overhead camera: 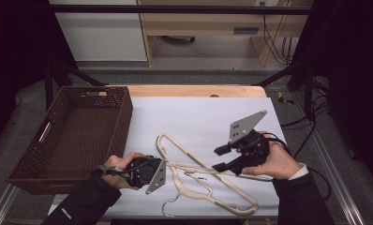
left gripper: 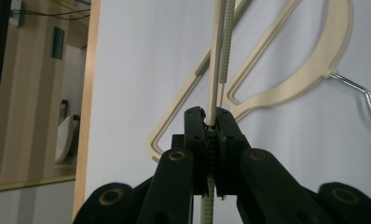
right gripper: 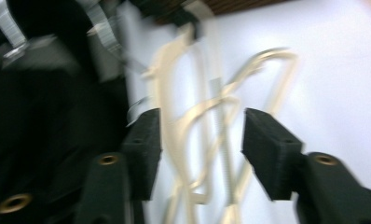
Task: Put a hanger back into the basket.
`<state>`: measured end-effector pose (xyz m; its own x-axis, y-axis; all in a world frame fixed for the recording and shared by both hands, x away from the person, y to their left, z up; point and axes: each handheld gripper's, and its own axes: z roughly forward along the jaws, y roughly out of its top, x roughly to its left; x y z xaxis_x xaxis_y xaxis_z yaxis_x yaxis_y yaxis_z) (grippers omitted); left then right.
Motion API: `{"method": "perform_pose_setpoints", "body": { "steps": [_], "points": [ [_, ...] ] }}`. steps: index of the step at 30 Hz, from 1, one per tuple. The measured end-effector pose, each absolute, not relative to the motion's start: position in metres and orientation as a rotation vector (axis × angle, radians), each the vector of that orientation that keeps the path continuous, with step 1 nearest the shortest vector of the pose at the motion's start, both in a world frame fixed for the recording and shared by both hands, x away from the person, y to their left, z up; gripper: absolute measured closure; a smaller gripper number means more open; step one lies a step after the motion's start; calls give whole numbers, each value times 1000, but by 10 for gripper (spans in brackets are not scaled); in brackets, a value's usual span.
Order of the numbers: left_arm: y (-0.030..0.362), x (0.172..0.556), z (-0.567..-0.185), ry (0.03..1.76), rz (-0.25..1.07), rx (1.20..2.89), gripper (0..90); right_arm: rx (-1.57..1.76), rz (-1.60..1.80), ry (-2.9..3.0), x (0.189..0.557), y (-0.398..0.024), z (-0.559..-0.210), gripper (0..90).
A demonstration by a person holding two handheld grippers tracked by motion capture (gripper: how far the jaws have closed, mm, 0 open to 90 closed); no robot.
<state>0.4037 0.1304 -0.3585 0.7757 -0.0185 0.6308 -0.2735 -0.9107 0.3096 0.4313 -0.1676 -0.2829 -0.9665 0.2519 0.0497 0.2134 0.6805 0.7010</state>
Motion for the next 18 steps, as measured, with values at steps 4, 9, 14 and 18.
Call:
{"method": "perform_pose_setpoints", "body": {
  "steps": [4,9,14,18],
  "points": [
    [131,405,-355,-181,925,2579,858,540,1251,2621,439,-186,-279,403],
    [135,406,-349,-124,922,2565,857,735,1300,2327,449,-208,-279,277],
    [142,408,-339,-52,914,2538,857,873,1356,2041,449,-235,-274,168],
    [147,408,-331,2,897,2522,857,949,1371,1880,447,-255,-273,113]
  ]
}}
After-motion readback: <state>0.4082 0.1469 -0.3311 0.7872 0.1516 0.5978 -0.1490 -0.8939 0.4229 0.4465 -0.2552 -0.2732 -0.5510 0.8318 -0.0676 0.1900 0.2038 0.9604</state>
